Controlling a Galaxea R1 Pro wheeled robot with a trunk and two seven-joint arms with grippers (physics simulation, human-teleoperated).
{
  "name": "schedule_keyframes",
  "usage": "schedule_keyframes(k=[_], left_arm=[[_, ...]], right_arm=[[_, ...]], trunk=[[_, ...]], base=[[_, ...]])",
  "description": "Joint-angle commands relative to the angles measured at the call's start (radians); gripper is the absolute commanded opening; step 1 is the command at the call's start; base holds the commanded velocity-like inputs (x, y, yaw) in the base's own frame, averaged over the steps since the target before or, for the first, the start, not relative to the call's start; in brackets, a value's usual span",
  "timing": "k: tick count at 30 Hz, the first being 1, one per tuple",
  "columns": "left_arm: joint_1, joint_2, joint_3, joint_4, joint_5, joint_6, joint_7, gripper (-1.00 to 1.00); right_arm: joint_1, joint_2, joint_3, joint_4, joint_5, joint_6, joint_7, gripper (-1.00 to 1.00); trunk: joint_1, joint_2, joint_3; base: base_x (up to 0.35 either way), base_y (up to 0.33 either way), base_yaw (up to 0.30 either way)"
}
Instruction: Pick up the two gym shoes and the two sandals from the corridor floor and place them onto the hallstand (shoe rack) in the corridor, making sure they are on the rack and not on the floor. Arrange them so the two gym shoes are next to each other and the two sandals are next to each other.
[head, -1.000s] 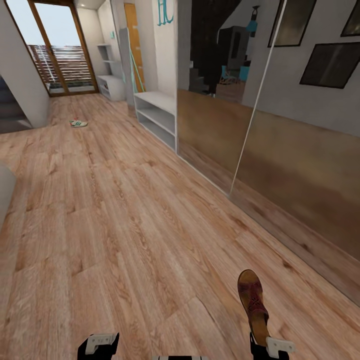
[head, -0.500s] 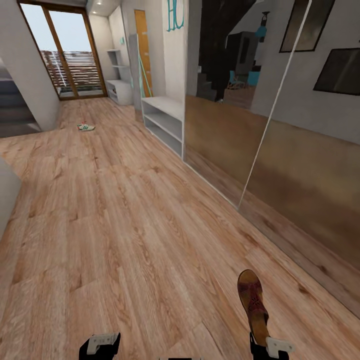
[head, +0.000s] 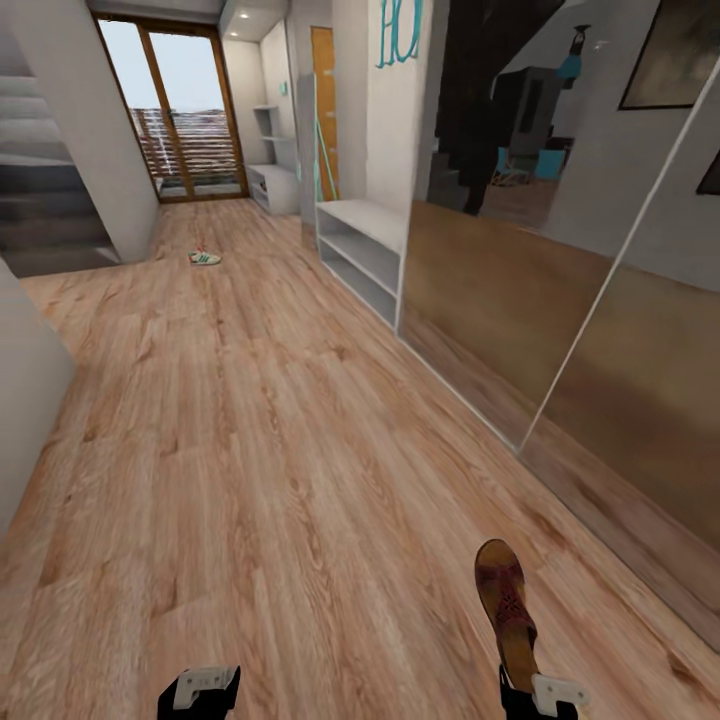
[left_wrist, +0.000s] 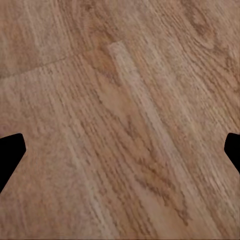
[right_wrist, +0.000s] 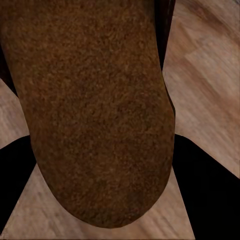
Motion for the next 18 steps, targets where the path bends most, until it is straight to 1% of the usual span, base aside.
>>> schedule_keyframes(k=[1,12,15,18], left_arm=[[-0.001,0.0,0.008,0.001,0.001,-0.002,-0.008,1.0],[-0.001,0.0,0.008,0.002,0.001,-0.003,-0.008,1.0],[-0.001,0.0,0.008,0.002,0.001,-0.003,-0.009,1.0],[-0.001,0.0,0.008,0.002,0.001,-0.003,-0.01,1.0]], right_arm=[[-0.001,0.0,-0.003,0.001,0.011,-0.002,-0.007,-1.0],[0.0,0.0,-0.003,0.001,0.011,-0.002,-0.007,-1.0],[0.0,0.0,-0.003,0.001,0.011,-0.002,-0.007,-1.0],[0.0,0.0,-0.003,0.001,0.011,-0.002,-0.007,-1.0]], trunk=[[0.0,0.0,0.0],[0.0,0.0,0.009],[0.0,0.0,0.011],[0.0,0.0,0.014]], base=[[0.339,0.017,0.241],[0.335,0.004,0.245],[0.142,0.0,0.247],[0.053,0.0,0.246]])
